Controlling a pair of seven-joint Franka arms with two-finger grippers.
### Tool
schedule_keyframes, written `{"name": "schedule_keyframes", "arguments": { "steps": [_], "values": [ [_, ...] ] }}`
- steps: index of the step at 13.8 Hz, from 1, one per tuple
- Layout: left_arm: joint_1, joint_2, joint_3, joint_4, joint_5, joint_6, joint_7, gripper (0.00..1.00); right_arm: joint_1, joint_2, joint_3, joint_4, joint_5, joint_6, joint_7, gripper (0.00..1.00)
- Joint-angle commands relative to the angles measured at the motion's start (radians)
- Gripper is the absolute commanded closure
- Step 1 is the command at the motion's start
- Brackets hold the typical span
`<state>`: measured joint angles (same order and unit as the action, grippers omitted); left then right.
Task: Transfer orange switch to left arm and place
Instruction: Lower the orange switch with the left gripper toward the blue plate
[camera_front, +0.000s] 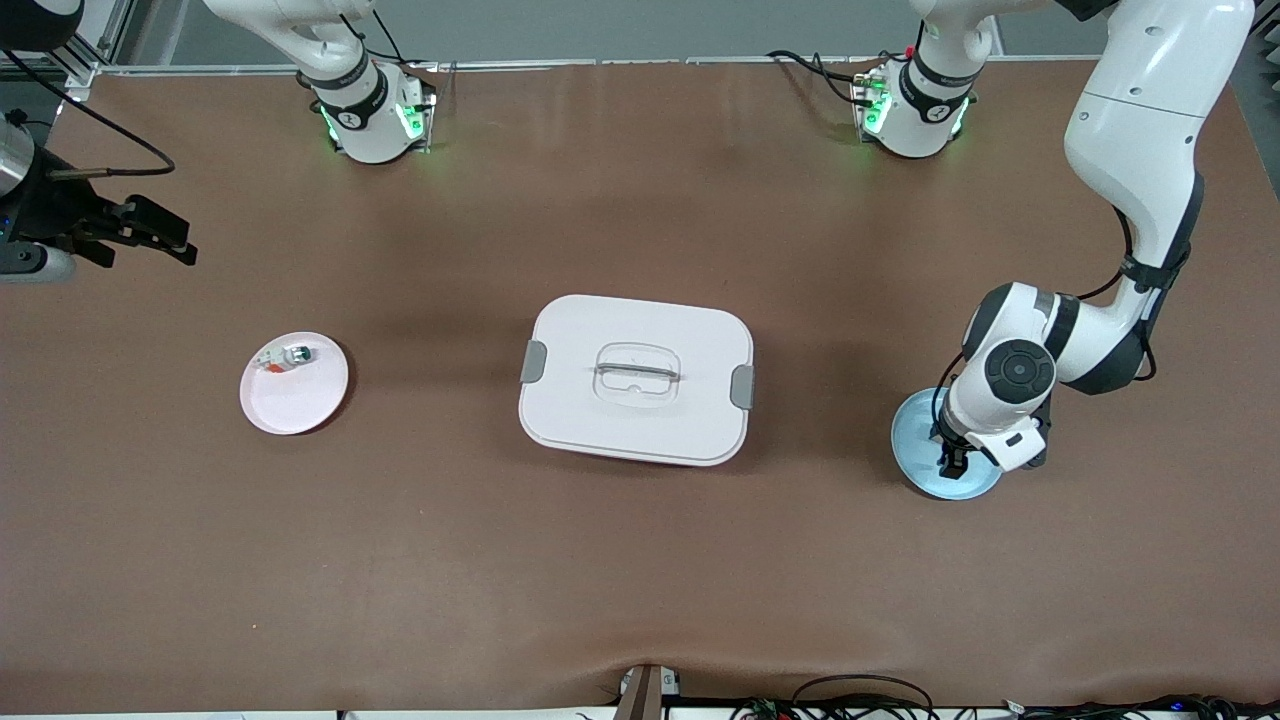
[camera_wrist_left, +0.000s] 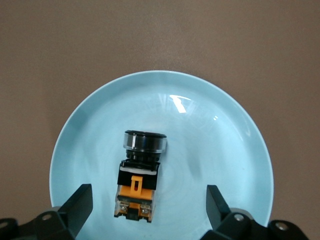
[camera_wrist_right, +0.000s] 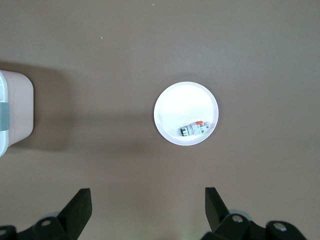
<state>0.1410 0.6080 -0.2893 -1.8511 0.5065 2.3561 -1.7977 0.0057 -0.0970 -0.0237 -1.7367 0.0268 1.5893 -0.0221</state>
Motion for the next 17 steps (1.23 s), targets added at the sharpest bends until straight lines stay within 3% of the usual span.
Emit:
{"name": "schedule_keyframes", "arguments": {
  "steps": [1, 11, 17],
  "values": [
    [0.009, -0.017, -0.007, 0.0, 0.023, -0.001, -0.006, 0.0, 0.002, -0.027, -0.001, -0.029, 0.005, -0.002, 0.013, 0.0],
    [0.006, -0.04, -0.013, 0.036, 0.007, -0.092, 0.17, 0.0, 0.002, -0.026, -0.001, 0.017, 0.013, -0.022, 0.019, 0.0],
    [0.009, -0.04, -0.037, 0.05, 0.007, -0.093, 0.515, 0.0, 0.004, -0.026, -0.001, 0.02, 0.013, -0.037, 0.071, 0.0]
  ]
}}
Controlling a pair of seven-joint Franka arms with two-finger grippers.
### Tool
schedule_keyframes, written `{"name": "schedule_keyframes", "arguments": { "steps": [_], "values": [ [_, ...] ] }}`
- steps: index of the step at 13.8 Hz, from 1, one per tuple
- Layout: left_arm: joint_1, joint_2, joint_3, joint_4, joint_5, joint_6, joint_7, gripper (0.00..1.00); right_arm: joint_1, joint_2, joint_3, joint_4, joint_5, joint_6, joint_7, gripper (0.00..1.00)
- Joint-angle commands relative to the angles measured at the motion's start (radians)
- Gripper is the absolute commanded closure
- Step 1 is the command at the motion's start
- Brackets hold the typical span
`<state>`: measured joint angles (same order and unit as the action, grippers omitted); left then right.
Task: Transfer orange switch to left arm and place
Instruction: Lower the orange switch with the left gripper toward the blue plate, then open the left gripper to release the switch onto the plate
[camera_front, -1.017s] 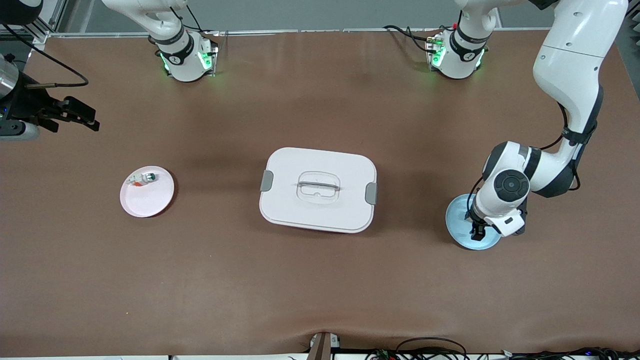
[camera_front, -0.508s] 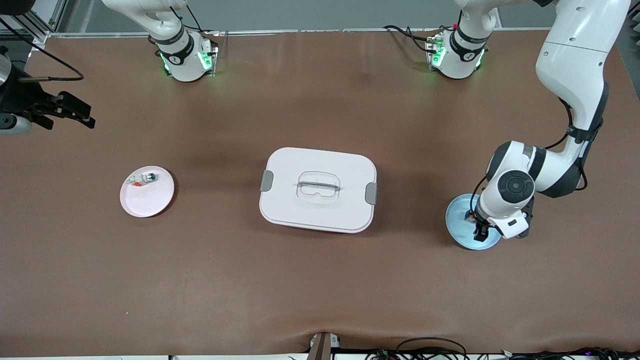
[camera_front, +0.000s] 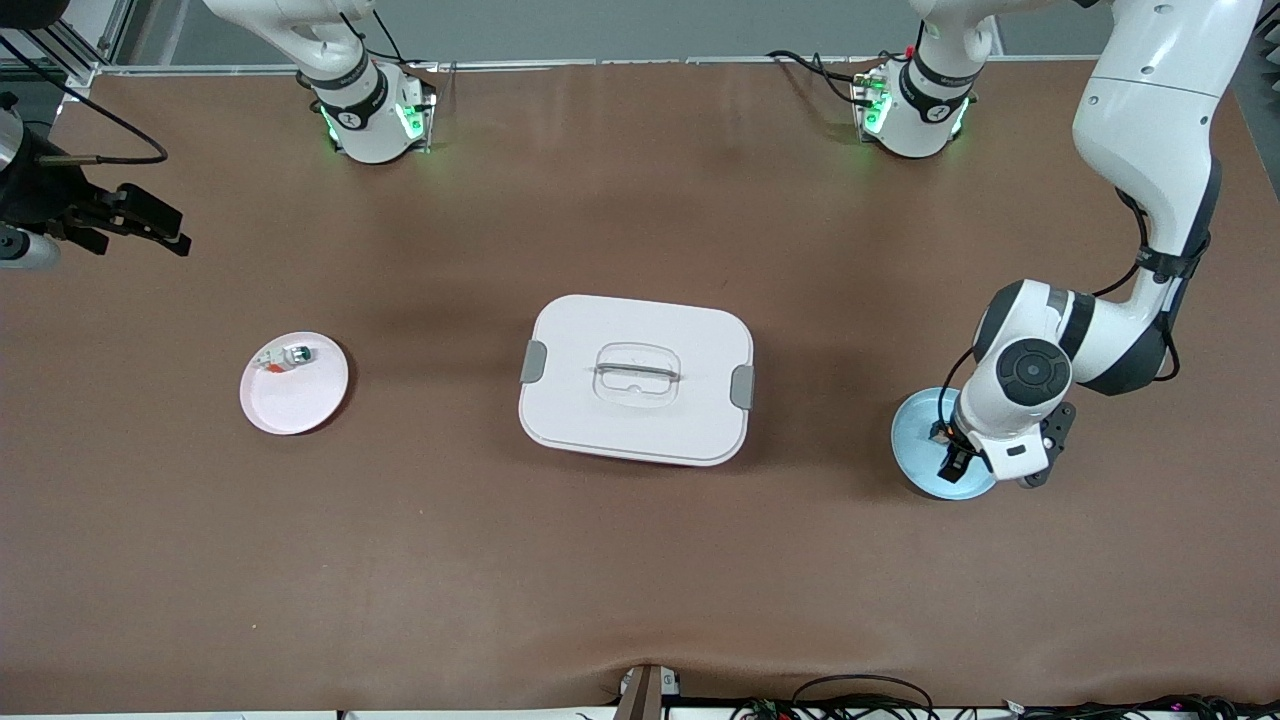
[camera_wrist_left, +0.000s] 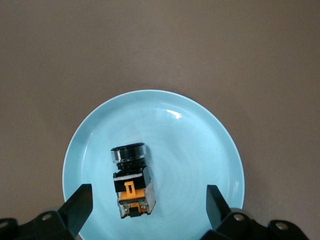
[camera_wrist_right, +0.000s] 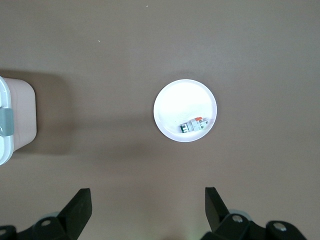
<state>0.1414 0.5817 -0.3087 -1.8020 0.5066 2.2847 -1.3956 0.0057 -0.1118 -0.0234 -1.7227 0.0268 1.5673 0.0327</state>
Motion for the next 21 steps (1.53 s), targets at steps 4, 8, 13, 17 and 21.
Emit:
{"name": "schedule_keyframes", "arguments": {
  "steps": [4, 8, 13, 17, 21],
  "values": [
    [0.009, -0.014, -0.026, 0.007, 0.009, -0.018, 0.433, 0.0, 0.01, -0.009, 0.0, 0.006, 0.012, -0.015, 0.013, 0.0],
    [0.02, -0.014, -0.026, 0.007, 0.009, -0.008, 0.754, 0.0, 0.01, -0.009, -0.001, 0.021, 0.015, -0.015, 0.009, 0.0],
    [0.046, -0.016, -0.024, 0.003, 0.009, 0.078, 0.932, 0.0, 0.008, -0.008, -0.001, 0.023, 0.015, -0.013, 0.007, 0.0],
    [0.085, -0.034, -0.03, -0.011, 0.01, 0.076, 0.993, 0.0, 0.007, -0.008, -0.001, 0.023, 0.015, -0.015, 0.006, 0.0],
    [0.118, -0.042, -0.049, -0.011, 0.009, 0.075, 1.009, 0.0, 0.008, -0.009, -0.003, 0.023, 0.015, -0.015, 0.006, 0.0]
  ]
}}
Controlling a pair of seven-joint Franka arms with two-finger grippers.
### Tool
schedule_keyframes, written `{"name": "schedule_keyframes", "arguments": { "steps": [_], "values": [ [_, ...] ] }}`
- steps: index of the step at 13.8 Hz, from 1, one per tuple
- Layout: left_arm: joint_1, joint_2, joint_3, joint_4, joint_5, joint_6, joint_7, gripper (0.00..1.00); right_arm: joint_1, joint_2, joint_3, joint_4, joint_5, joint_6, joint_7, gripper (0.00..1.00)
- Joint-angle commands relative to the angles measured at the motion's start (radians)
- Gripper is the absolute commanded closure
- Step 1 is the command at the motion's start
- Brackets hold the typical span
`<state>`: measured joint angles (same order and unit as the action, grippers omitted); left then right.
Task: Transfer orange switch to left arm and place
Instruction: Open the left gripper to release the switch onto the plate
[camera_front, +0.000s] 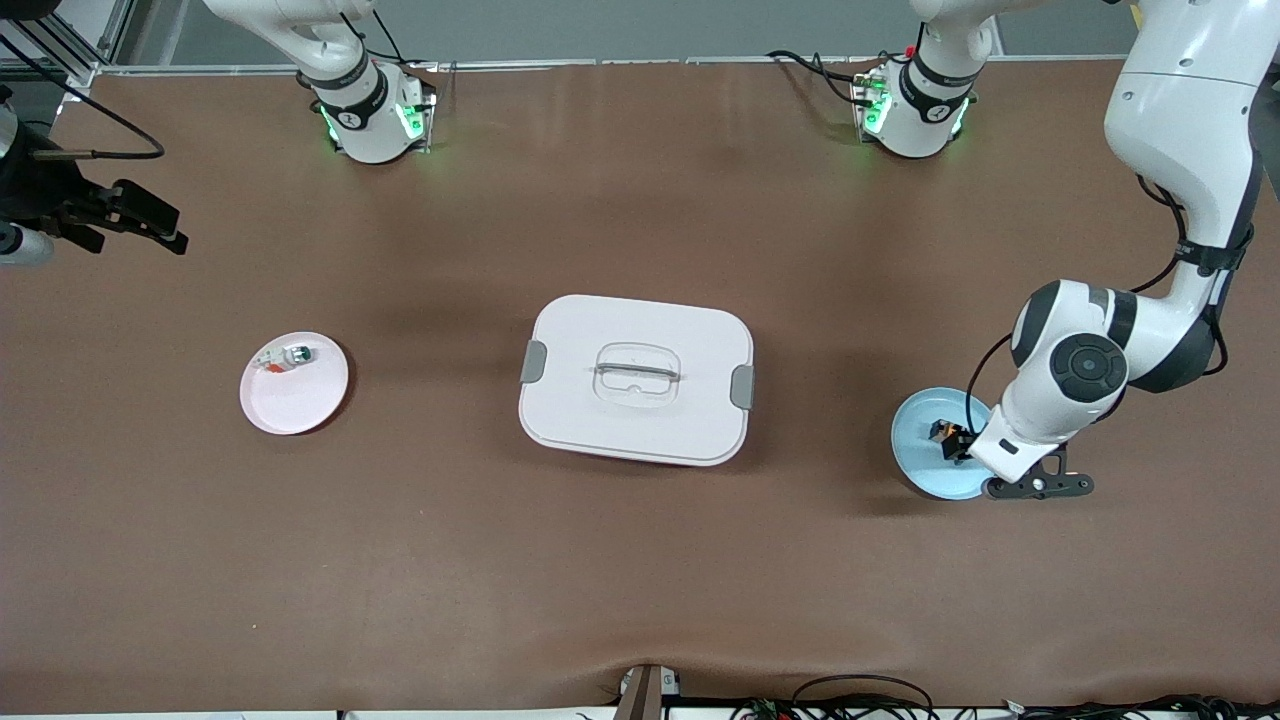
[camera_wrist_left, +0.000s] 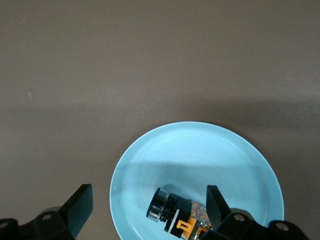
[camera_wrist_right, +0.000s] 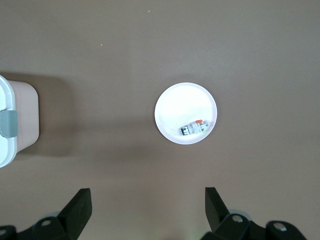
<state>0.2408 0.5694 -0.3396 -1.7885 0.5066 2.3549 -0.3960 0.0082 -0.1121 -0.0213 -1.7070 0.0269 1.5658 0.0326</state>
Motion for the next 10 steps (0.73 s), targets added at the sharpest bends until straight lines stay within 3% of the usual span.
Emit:
{"name": "schedule_keyframes", "arguments": {
  "steps": [1, 10],
  "values": [
    [0.018, -0.029, -0.018, -0.025, 0.009, 0.004, 0.009, 0.0, 0.006, -0.008, -0.003, 0.007, 0.015, -0.013, 0.006, 0.0],
    [0.031, -0.031, -0.019, -0.023, 0.009, 0.003, 0.013, 0.0, -0.001, -0.008, -0.009, 0.007, 0.015, -0.012, -0.037, 0.0]
  ]
}}
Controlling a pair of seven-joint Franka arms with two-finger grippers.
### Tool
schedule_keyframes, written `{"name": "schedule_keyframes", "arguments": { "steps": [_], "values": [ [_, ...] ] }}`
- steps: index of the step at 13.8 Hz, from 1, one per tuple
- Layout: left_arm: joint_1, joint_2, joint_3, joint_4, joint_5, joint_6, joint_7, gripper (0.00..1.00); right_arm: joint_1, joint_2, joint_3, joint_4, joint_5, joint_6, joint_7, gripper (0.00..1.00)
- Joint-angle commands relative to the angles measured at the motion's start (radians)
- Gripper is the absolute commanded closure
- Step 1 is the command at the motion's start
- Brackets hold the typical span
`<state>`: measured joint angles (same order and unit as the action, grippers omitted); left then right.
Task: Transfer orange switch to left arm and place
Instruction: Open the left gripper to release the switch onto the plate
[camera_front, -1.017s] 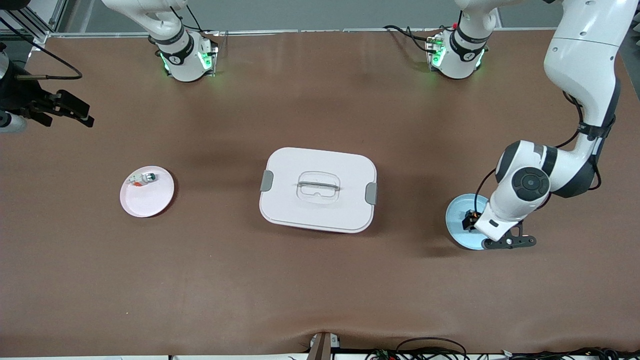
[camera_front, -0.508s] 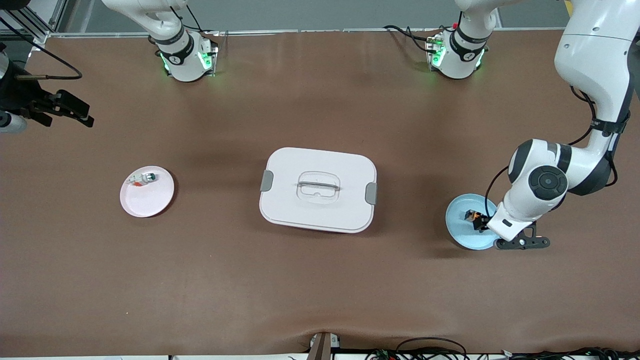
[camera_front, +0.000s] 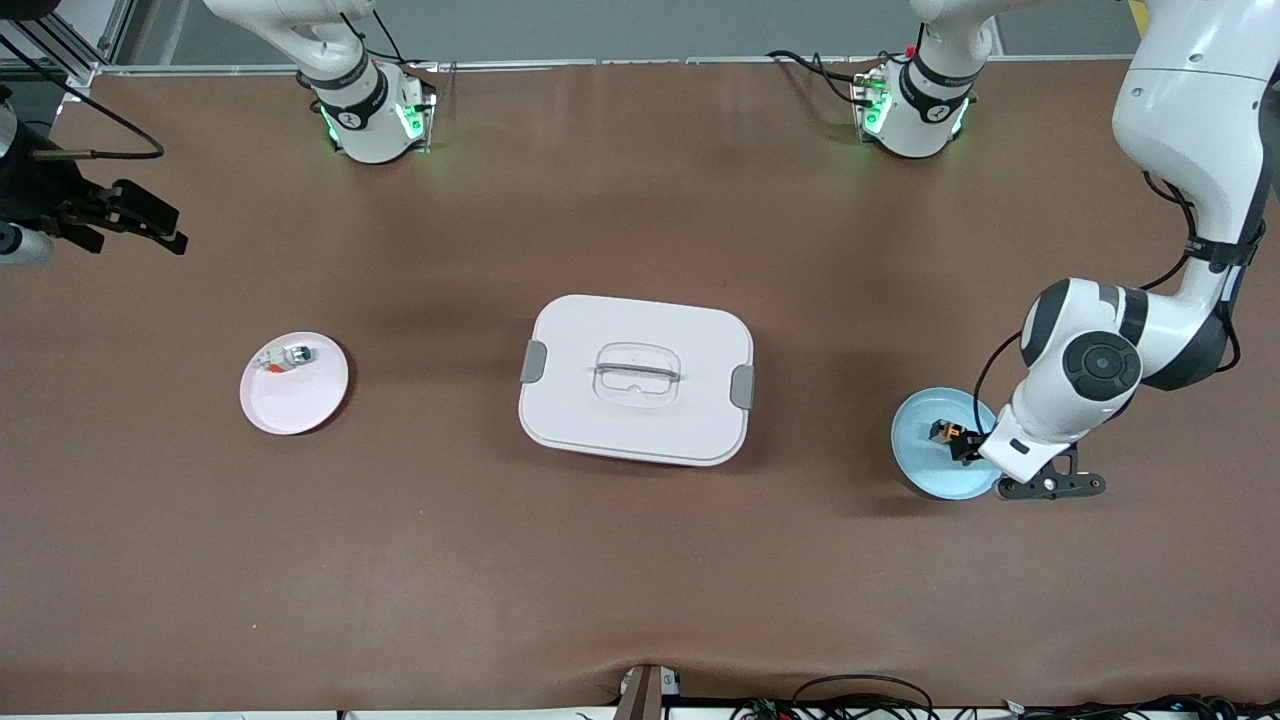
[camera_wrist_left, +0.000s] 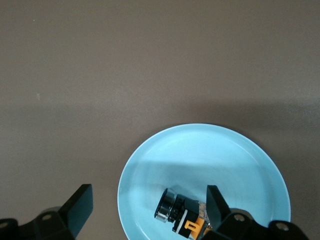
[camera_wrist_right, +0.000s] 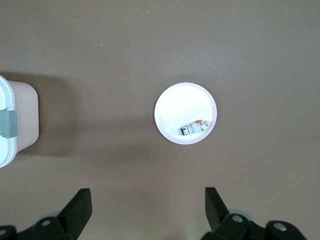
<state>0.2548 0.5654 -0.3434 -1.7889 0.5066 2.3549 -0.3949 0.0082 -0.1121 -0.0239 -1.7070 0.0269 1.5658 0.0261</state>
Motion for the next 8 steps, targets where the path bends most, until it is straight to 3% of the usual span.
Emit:
{"name": "schedule_keyframes", "arguments": {
  "steps": [1, 5, 8],
  "values": [
    [0.017, -0.028, -0.016, -0.024, 0.004, 0.004, 0.027, 0.0, -0.002, -0.008, -0.008, 0.007, 0.015, -0.012, -0.035, 0.0],
    [0.004, -0.059, 0.001, -0.038, -0.212, 0.004, 0.267, 0.0, -0.001, -0.008, -0.01, 0.006, 0.015, -0.015, -0.037, 0.0],
    [-0.044, -0.079, 0.067, -0.038, -0.324, -0.006, 0.333, 0.0, 0.0, -0.008, -0.008, 0.006, 0.013, -0.018, -0.038, 0.0]
  ]
}}
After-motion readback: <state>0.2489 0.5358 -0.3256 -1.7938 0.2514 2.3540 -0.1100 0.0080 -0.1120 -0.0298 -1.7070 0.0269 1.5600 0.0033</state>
